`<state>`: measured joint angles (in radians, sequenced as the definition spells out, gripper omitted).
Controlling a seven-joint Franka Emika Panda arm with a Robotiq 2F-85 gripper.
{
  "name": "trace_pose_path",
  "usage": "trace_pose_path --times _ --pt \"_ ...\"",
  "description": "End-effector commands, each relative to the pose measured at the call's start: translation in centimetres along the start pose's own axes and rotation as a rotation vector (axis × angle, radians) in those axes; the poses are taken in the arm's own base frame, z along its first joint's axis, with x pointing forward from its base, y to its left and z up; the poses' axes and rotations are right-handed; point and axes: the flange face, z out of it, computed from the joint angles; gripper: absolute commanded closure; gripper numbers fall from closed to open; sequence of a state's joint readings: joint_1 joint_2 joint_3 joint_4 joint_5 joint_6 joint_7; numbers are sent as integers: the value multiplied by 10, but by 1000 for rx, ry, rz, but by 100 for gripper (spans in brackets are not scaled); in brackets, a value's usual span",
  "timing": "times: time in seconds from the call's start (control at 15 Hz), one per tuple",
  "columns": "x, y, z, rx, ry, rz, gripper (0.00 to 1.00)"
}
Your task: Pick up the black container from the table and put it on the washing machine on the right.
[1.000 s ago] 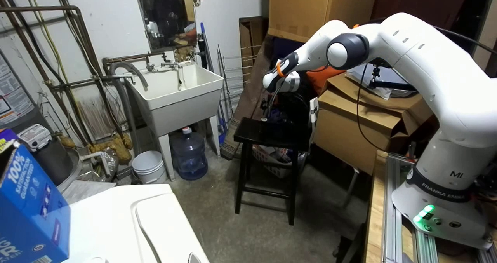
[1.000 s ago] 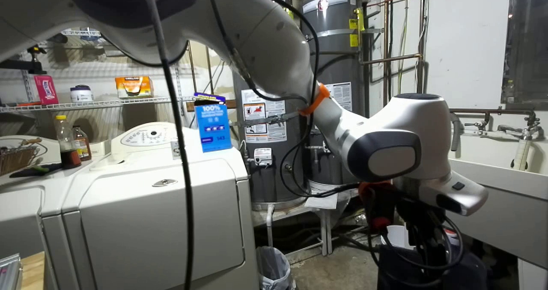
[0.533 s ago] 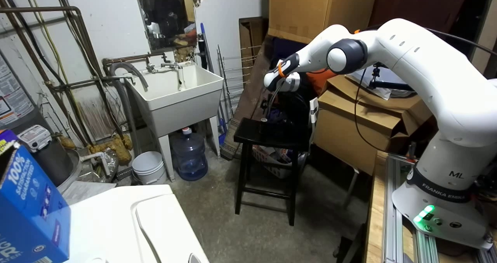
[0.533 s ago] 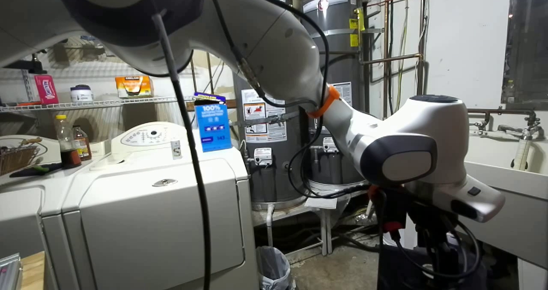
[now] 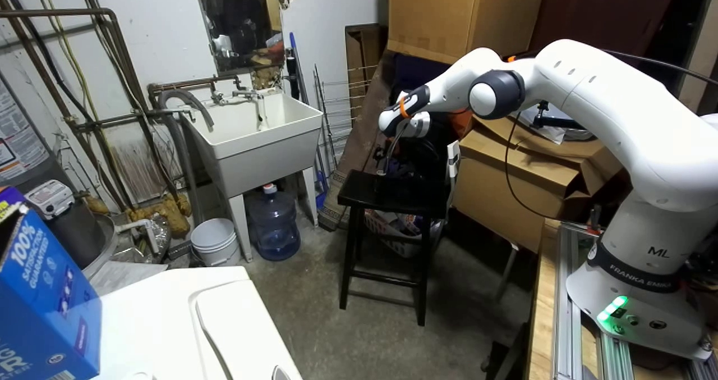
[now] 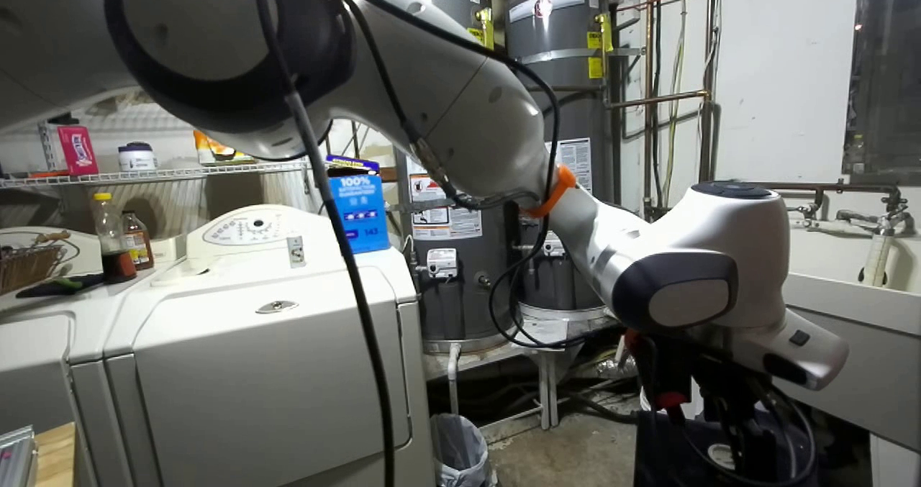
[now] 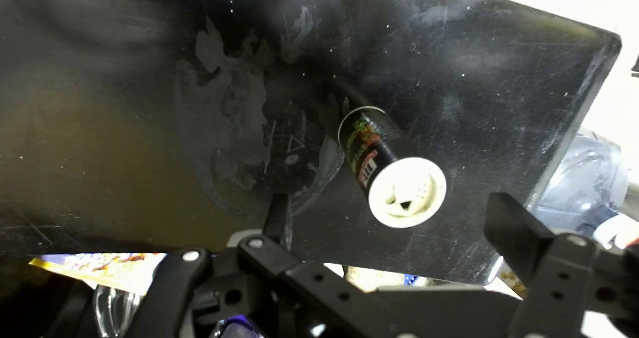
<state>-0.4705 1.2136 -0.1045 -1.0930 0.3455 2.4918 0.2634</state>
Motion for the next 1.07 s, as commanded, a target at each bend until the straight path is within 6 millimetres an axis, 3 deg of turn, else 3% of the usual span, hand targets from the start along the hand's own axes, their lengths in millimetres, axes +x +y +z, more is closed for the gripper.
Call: trace_pose_path --times 0.0,0.4,1.0 --pt "11 -8 8 47 17 -19 0" --pt "5 -17 21 56 -42 -17 0" --pt "2 -5 43 17 -96 12 1"
